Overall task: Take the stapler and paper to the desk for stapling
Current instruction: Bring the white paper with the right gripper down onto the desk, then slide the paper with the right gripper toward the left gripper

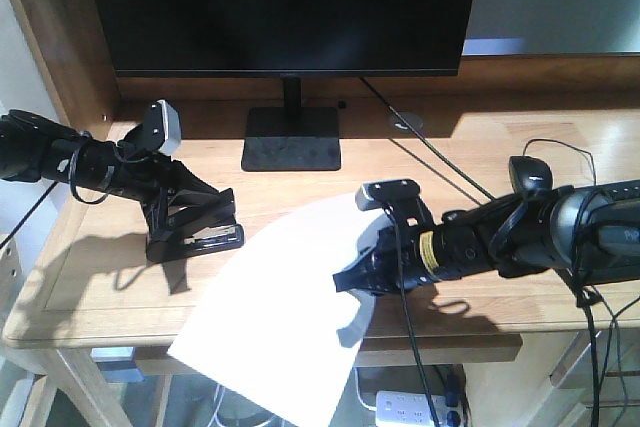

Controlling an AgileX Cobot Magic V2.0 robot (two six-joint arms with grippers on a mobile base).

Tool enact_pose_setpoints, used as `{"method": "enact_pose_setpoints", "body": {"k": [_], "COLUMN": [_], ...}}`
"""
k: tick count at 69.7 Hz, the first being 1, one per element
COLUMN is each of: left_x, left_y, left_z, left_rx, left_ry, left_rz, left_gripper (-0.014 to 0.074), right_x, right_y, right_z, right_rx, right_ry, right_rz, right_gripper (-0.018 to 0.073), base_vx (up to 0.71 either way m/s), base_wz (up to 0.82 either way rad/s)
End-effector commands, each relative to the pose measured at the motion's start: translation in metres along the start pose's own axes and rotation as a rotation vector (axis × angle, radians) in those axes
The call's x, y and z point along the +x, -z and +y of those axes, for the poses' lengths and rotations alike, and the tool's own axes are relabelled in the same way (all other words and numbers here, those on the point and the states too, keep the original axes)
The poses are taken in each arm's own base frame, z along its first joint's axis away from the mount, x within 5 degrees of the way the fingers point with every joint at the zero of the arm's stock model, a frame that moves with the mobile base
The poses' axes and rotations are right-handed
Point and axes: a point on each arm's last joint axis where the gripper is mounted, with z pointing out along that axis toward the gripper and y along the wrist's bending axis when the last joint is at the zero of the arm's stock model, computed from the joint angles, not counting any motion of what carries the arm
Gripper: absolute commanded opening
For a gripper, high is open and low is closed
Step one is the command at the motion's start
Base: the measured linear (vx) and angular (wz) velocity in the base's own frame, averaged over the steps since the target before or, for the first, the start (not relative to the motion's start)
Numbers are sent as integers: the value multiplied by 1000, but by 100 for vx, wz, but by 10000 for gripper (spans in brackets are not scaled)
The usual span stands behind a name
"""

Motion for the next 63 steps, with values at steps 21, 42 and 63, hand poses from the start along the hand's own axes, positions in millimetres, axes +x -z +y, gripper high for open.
{"method": "enact_pose_setpoints", "body": {"k": [21,42,63], "left_x": [-35,-35,-35], "left_y": [20,20,20], "left_z": [3,3,3], "left_rx": [-45,-45,-45], "left_ry": [-37,-37,-37], "left_rz": [-81,-81,-81], "left_gripper": [-7,-7,-7], "right_x": [-51,-49,-43], "right_y": [18,-8,-14], "right_z": [11,-2,-11], "right_rx": [-21,-29,20], "right_ry": [-11,-71,-41], "right_rz": [-177,-135,-80], "right_gripper": [-3,-2,-2], "base_vx": [0,0,0], "base_wz": [0,0,0]}}
